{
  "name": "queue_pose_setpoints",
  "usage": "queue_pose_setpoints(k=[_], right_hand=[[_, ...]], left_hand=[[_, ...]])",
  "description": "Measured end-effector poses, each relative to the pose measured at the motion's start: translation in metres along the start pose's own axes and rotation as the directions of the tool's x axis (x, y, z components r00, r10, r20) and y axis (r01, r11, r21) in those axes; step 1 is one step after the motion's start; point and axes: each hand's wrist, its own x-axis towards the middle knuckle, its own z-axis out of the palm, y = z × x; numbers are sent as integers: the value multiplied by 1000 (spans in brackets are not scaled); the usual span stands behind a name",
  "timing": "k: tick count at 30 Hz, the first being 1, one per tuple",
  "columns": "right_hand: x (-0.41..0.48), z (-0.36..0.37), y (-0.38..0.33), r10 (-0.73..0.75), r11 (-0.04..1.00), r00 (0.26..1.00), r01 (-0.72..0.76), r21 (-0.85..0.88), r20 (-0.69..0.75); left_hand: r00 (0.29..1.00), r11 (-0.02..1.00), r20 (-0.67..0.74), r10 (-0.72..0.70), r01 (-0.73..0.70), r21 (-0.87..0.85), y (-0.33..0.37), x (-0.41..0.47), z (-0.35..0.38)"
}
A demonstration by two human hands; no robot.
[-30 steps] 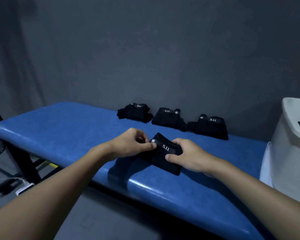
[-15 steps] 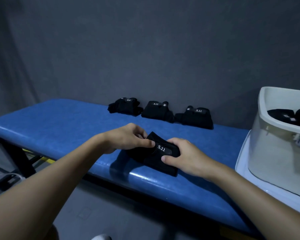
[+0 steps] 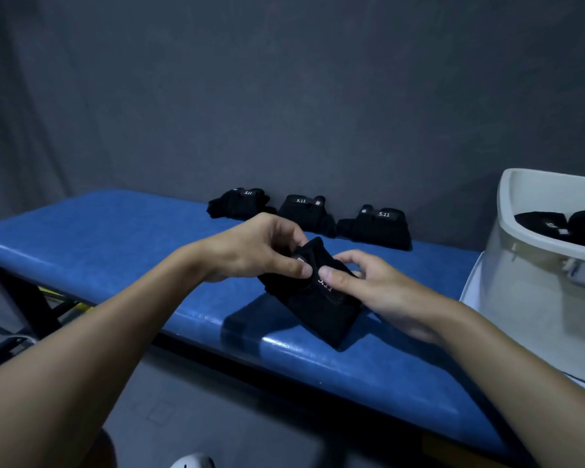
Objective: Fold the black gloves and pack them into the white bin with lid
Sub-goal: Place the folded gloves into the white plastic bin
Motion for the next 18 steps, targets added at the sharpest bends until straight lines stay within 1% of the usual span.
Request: queue_pose_setpoints(k=[2, 4, 7, 10, 12, 15, 17, 18], right_hand=[[-2, -4, 0, 1, 997, 999, -4, 71, 41], [-3, -6, 2, -23, 995, 997, 16, 96, 73], [-4, -9, 6, -68, 988, 997, 61, 143, 42], [-6, -12, 3, -108, 971, 992, 119, 208, -61], [-7, -12, 0, -150, 954, 977, 184, 236, -154], [-10, -12, -7, -226, 913, 917, 317, 257, -328], [-14, -11, -17, -260, 887, 866, 389, 248, -427], [-17, -10, -24, -276, 875, 843, 419, 242, -462]], left_hand=[[1000, 1000, 3, 27, -27, 3, 4, 1, 2], [999, 999, -3, 37, -37, 10, 5, 3, 3], [999, 999, -32, 41, -40, 15, 4, 5, 5], [987, 997, -147, 66, -58, 59, 4, 5, 6], [968, 998, -244, 58, -50, 40, 2, 6, 4], [944, 999, -330, -3, -11, -41, 6, 6, 3], [942, 990, -332, -50, 3, -139, 15, 5, 5], [946, 977, -320, -58, -13, -214, 23, 4, 7]])
